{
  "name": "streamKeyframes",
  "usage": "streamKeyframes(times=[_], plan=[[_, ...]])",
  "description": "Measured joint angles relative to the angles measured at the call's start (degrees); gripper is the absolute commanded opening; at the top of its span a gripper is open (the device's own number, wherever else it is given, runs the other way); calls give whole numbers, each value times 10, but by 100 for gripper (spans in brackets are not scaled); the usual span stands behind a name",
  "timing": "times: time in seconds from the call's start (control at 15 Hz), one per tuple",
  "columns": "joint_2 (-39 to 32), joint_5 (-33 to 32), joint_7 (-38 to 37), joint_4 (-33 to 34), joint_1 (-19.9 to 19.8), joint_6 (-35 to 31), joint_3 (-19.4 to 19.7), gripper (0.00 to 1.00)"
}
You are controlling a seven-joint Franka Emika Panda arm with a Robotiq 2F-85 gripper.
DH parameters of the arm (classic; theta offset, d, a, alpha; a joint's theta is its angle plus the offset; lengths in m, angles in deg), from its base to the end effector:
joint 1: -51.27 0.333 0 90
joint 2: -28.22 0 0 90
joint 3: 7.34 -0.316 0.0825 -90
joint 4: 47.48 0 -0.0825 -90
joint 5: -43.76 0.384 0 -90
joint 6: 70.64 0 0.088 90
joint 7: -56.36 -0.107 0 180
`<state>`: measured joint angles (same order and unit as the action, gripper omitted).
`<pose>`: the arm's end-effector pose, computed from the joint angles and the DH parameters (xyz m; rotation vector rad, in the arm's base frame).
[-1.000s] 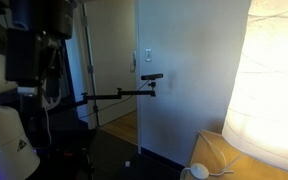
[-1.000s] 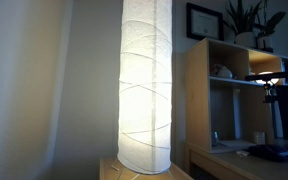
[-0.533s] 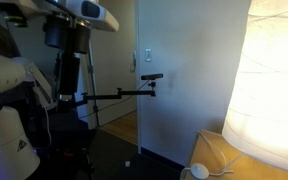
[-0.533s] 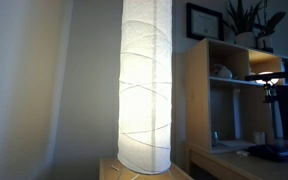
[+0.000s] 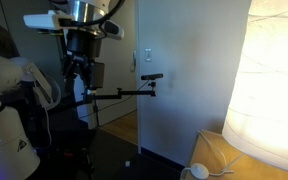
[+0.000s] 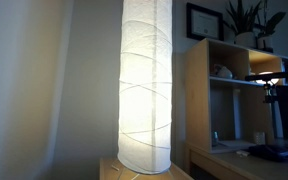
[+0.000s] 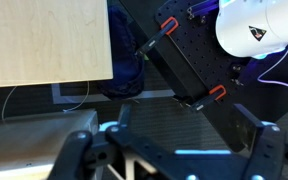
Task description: Turn off the lamp
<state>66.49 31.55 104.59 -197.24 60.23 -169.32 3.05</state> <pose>0.3207 -0.0275 0.4409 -2.7864 -1.3886 0.3844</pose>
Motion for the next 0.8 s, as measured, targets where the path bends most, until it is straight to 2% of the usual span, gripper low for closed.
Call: streamKeyframes(times=[0.47, 0.8], plan=[[-24, 26, 5, 6, 25, -20, -63, 100], [-65, 36, -29, 35, 36, -44, -109, 100]])
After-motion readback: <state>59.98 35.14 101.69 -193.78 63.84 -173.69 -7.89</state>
